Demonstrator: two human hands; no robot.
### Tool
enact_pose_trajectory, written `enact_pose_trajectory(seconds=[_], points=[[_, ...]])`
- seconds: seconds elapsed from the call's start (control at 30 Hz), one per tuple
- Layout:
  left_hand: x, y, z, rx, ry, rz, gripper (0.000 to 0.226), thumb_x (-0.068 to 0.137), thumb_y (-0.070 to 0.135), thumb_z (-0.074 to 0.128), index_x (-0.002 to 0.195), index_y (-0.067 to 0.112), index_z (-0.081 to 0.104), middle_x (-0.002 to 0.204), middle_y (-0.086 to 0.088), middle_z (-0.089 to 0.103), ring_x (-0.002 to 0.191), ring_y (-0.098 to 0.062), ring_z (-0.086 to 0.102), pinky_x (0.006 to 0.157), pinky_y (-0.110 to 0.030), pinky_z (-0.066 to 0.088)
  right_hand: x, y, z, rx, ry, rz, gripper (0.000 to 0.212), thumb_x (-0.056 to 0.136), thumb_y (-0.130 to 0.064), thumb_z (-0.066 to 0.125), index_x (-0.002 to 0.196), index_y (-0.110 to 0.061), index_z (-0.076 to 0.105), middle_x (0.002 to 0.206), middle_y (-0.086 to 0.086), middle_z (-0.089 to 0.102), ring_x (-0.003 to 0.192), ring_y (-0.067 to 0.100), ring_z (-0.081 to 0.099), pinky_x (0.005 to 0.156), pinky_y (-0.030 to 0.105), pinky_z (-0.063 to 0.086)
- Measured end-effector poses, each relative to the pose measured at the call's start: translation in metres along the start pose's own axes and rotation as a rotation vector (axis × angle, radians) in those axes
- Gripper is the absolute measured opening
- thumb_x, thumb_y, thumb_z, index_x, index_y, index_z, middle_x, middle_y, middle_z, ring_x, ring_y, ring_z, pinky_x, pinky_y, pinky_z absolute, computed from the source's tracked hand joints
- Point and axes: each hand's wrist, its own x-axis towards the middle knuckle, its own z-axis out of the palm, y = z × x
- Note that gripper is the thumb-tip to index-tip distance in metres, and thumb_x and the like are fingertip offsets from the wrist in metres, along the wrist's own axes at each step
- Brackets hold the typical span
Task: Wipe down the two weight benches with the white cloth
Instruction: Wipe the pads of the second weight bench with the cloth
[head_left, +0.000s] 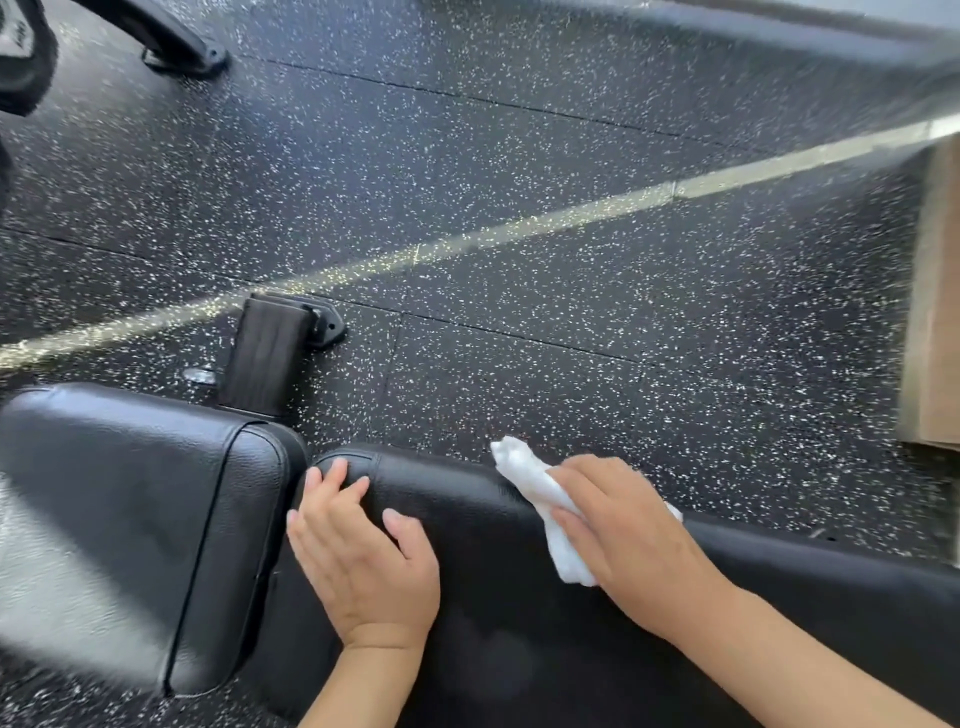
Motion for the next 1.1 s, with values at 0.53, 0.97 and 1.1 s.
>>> enact_pose_trajectory(seconds=[0.53, 0.97, 1.1], points=[[0.001, 0.014, -0.018, -0.008, -0.064, 0.052, 0.041, 0.088, 0.010, 0.050, 0.126, -0.005, 0.056, 0.141, -0.025, 0.053, 0.137, -0.046, 0.046, 0.119, -0.058, 0.033, 0.006, 0.021, 0.013, -0.075, 0.124, 0.035, 0.041, 0.104, -0.051, 0.021, 0.110, -0.025, 0.052, 0.104, -0.008, 0.049, 0.093, 0.020, 0.048, 0.080, 0.038, 0.044], [-0.127, 0.207, 0.074, -0.125, -0.402, 0.631, 0.026, 0.084, 0.000, 0.050, 0.101, 0.011, 0.067, 0.114, -0.001, 0.066, 0.105, -0.022, 0.057, 0.097, -0.050, 0.049, -0.167, 0.207, -0.037, -0.163, 0.288, 0.258, 0.043, 0.097, -0.062, 0.039, 0.094, -0.024, 0.059, 0.090, -0.008, 0.052, 0.082, 0.021, 0.050, 0.069, 0.040, 0.043], [-0.140, 0.213, 0.081, -0.067, -0.372, 0.595, 0.031, 0.085, 0.008, 0.042, 0.105, 0.012, 0.065, 0.109, 0.000, 0.066, 0.102, -0.024, 0.058, 0.098, -0.051, 0.048, -0.141, 0.188, -0.029, -0.210, 0.253, 0.220, 0.047, 0.102, -0.058, 0.024, 0.104, -0.025, 0.057, 0.099, -0.006, 0.053, 0.088, 0.021, 0.048, 0.074, 0.037, 0.038]])
